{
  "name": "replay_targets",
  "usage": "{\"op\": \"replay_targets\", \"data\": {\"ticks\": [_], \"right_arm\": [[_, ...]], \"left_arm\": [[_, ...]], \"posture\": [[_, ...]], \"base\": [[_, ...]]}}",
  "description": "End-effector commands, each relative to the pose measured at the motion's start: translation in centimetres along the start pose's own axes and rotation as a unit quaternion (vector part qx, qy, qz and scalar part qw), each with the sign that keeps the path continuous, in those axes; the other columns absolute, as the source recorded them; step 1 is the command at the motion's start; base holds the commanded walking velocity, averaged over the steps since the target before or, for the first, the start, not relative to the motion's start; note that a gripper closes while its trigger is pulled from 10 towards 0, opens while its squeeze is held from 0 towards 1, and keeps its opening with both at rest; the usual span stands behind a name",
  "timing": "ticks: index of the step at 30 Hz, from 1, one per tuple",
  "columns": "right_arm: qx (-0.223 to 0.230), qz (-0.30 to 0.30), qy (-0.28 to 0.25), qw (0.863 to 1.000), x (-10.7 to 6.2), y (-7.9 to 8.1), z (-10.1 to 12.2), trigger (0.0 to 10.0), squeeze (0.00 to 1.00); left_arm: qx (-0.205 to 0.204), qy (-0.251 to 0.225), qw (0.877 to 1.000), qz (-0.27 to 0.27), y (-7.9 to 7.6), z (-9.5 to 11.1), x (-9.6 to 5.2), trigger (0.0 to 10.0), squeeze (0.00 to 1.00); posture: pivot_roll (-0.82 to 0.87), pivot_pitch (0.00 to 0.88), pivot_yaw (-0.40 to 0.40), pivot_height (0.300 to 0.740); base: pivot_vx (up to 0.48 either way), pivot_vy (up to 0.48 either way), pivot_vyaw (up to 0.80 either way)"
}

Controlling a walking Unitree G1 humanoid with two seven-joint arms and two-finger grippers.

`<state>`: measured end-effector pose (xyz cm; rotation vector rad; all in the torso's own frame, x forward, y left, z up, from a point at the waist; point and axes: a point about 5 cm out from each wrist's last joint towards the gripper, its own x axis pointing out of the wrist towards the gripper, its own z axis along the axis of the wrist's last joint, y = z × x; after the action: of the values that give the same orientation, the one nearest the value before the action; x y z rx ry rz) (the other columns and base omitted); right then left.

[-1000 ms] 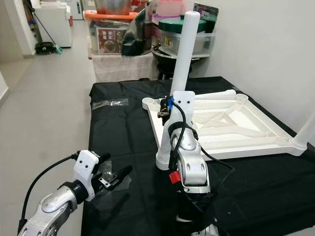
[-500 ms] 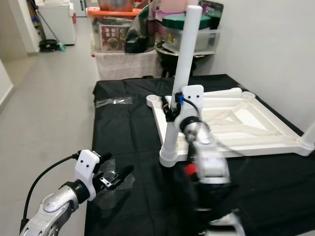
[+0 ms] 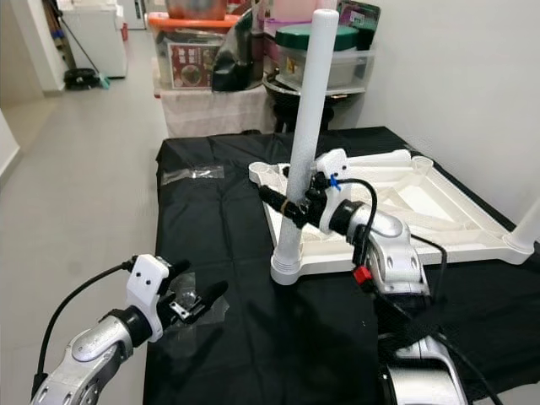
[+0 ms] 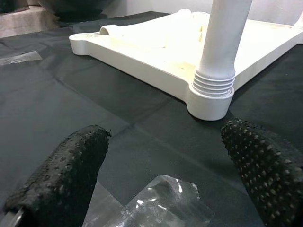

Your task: Building children table

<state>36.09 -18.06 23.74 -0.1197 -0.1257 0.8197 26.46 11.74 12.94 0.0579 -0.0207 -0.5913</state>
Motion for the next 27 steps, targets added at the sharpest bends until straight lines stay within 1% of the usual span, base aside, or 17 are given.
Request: {"op": "replay_targets", "data": {"ticks": [1, 2, 3, 4, 5, 10, 12, 16, 17, 18, 20, 21, 22, 23, 25, 26, 27], "right_arm": [[0.014, 0.019, -0.017, 1.0, 0.7, 0.1, 0.1, 3.1, 0.0], [0.014, 0.019, -0.017, 1.0, 0.7, 0.1, 0.1, 3.1, 0.0], [0.017, 0.02, -0.02, 0.999, 0.9, 0.0, 0.1, 0.5, 0.0], [0.017, 0.02, -0.02, 0.999, 0.9, 0.0, 0.1, 0.5, 0.0], [0.021, 0.017, -0.023, 0.999, 1.1, 0.0, 0.0, 0.0, 0.0], [0.024, 0.046, -0.019, 0.998, 0.7, 0.1, -0.2, 0.0, 0.0], [0.021, 0.042, -0.017, 0.999, 0.6, 0.0, -0.3, 0.0, 0.0], [-0.02, -0.003, 0.015, 1.0, 0.9, -0.3, -0.5, 0.0, 0.0], [-0.002, -0.004, 0.002, 1.0, 1.3, 0.5, -0.3, 0.0, 0.0], [-0.002, -0.004, 0.002, 1.0, 1.3, 0.5, -0.3, 0.0, 0.0], [0.007, -0.044, 0.009, 0.999, 2.1, 1.6, -0.3, 0.0, 0.0], [0.006, -0.126, 0.035, 0.991, 3.1, 2.4, -1.1, 0.0, 0.0], [0.007, -0.156, 0.045, 0.987, 3.3, 2.5, -1.3, 0.0, 0.0], [-0.016, -0.198, 0.073, 0.977, 3.6, 3.5, -2.5, 0.0, 0.0], [-0.023, -0.204, 0.077, 0.976, 3.6, 3.8, -2.8, 0.0, 0.0], [0.015, -0.238, 0.081, 0.968, 3.7, 4.8, -3.6, 0.0, 0.0], [0.015, -0.238, 0.081, 0.968, 3.7, 4.8, -3.6, 0.0, 0.0]], "left_arm": [[-0.005, 0.005, 1.0, 0.004, 0.0, -0.3, -0.3, 10.0, 0.0], [-0.005, 0.005, 1.0, 0.004, 0.0, -0.3, -0.3, 10.0, 0.0], [-0.006, 0.005, 1.0, 0.005, 0.0, -0.3, -0.3, 10.0, 0.0], [-0.006, 0.005, 1.0, 0.005, 0.0, -0.3, -0.3, 10.0, 0.0], [-0.006, 0.005, 1.0, 0.005, -0.1, -0.3, -0.3, 10.0, 0.0], [-0.007, 0.006, 1.0, 0.006, -0.1, -0.4, -0.4, 10.0, 0.0], [-0.007, 0.007, 1.0, 0.006, -0.1, -0.5, -0.4, 10.0, 0.0], [-0.009, 0.006, 1.0, 0.003, -0.2, -0.4, -0.3, 10.0, 0.0], [-0.01, 0.005, 1.0, 0.003, -0.3, -0.4, -0.2, 10.0, 0.0], [-0.01, 0.005, 1.0, 0.003, -0.3, -0.4, -0.2, 10.0, 0.0], [-0.011, 0.005, 1.0, 0.003, -0.4, -0.4, -0.2, 10.0, 0.0], [-0.011, 0.005, 1.0, 0.003, -0.3, -0.4, -0.3, 10.0, 0.0], [-0.011, 0.006, 1.0, 0.003, -0.3, -0.4, -0.3, 10.0, 0.0], [-0.012, 0.006, 1.0, 0.002, -0.4, -0.4, -0.4, 10.0, 0.0], [-0.012, 0.007, 1.0, 0.002, -0.4, -0.4, -0.4, 10.0, 0.0], [-0.012, 0.006, 1.0, 0.001, -0.4, -0.4, -0.4, 10.0, 0.0], [-0.012, 0.006, 1.0, 0.001, -0.4, -0.4, -0.4, 10.0, 0.0]], "posture": [[0.09, 0.0, -0.067, 0.74], [0.09, 0.0, -0.067, 0.74], [0.1, 0.0, -0.07, 0.74], [0.1, 0.0, -0.07, 0.74], [0.1, 0.0, -0.07, 0.74], [0.09, 0.0, -0.069, 0.74], [0.09, 0.0, -0.068, 0.74], [0.08, 0.0, -0.066, 0.74], [0.08, 0.0, -0.066, 0.74], [0.08, 0.0, -0.066, 0.74], [0.09, 0.0, -0.065, 0.74], [0.08, 0.0, -0.059, 0.74], [0.08, 0.0, -0.059, 0.74], [0.08, 0.0, -0.059, 0.74], [0.08, 0.0, -0.059, 0.74], [0.09, 0.0, -0.058, 0.74], [0.09, 0.0, -0.058, 0.74]], "base": [[0.0, 0.0, 0.0], [0.0, 0.0, 0.0], [0.0, 0.0, 0.0], [0.0, 0.0, 0.0], [0.0, 0.0, 0.0], [0.0, 0.0, 0.0], [0.0, 0.0, 0.0], [0.0, 0.0, 0.0], [0.0, 0.0, 0.0], [0.0, 0.0, 0.0], [0.0, 0.0, 0.0], [0.0, 0.0, 0.0], [0.0, 0.0, 0.0], [0.0, 0.0, 0.0], [0.0, 0.0, 0.0], [0.0, 0.0, 0.0], [0.0, 0.0, 0.0]]}}
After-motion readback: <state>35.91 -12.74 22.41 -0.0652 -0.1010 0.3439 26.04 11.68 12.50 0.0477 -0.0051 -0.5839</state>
